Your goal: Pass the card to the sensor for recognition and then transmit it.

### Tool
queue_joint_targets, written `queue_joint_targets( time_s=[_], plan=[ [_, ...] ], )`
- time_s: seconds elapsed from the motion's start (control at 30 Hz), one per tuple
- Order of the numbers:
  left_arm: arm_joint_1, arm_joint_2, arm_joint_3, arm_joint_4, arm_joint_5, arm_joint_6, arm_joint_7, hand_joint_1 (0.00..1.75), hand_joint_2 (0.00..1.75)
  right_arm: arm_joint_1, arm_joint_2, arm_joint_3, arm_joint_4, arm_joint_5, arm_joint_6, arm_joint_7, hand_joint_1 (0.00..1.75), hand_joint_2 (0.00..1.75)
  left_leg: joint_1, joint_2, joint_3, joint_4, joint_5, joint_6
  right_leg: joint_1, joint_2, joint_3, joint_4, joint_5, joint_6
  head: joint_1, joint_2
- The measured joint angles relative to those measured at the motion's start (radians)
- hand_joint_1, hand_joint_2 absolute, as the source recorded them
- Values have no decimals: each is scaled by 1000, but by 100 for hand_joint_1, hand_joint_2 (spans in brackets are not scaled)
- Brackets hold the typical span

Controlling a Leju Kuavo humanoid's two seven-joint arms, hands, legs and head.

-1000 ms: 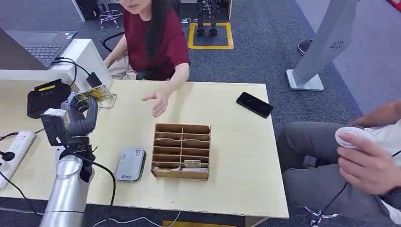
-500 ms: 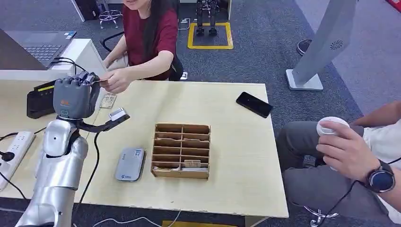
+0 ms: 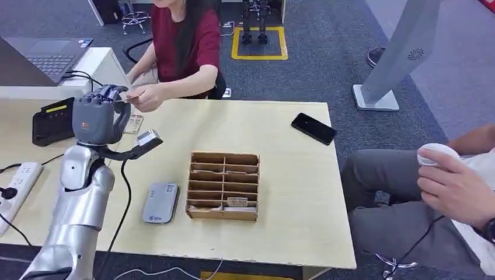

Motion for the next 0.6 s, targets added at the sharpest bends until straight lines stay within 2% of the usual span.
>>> queue_joint_targets(
  time_s=[0.1, 0.3, 0.37, 0.4, 0.47, 0.5, 0.6],
  plan=[
    [-6, -13, -1, 68, 146, -37, -43, 0, 175, 0, 0, 0, 0, -2, -6, -1, 0, 175, 0, 0, 0, 0, 0, 0, 0, 0, 0, 0, 0, 0, 0, 0],
    [0, -15, -82, 92, 226, -54, -33, 0, 175, 0, 0, -3, 0, -3, -14, -11, 0, 175, 0, -1, -1, 0, 1, 0, 0, 0, 0, 0, 1, 1, 0, 0],
    [21, -9, -120, 54, 264, -101, -30, 0, 175, 1, 0, -5, 0, -8, -16, -18, 0, 175, 0, 0, -1, 0, 1, 0, 0, 0, 0, 0, 1, 1, 0, 0],
    [37, -3, -143, 23, 294, -142, -30, 0, 175, 1, 0, -7, 0, -16, -20, -19, 0, 175, 0, 1, -1, 0, 1, 0, 0, 0, 0, 0, 1, 1, 0, 0],
    [78, 26, -194, -57, 357, -266, -30, 0, 175, 3, 0, -15, 0, -34, -26, -19, 0, 175, 0, 1, -1, 0, 1, 0, 0, 0, -1, 0, 1, 1, 0, 0],
    [100, 40, -221, -96, 356, -300, -30, 0, 175, 4, 0, -20, 0, -38, -26, -17, 0, 175, 0, 0, -1, 0, 0, 0, 0, 0, -1, 0, 1, 1, 0, 0],
    [155, 82, -293, -193, 347, -310, -27, 0, 175, 7, 0, -32, 0, -42, -19, -4, 0, 175, 0, 0, -2, 0, 0, 0, 0, 0, -2, 0, 0, 1, 0, 0]
  ],
)
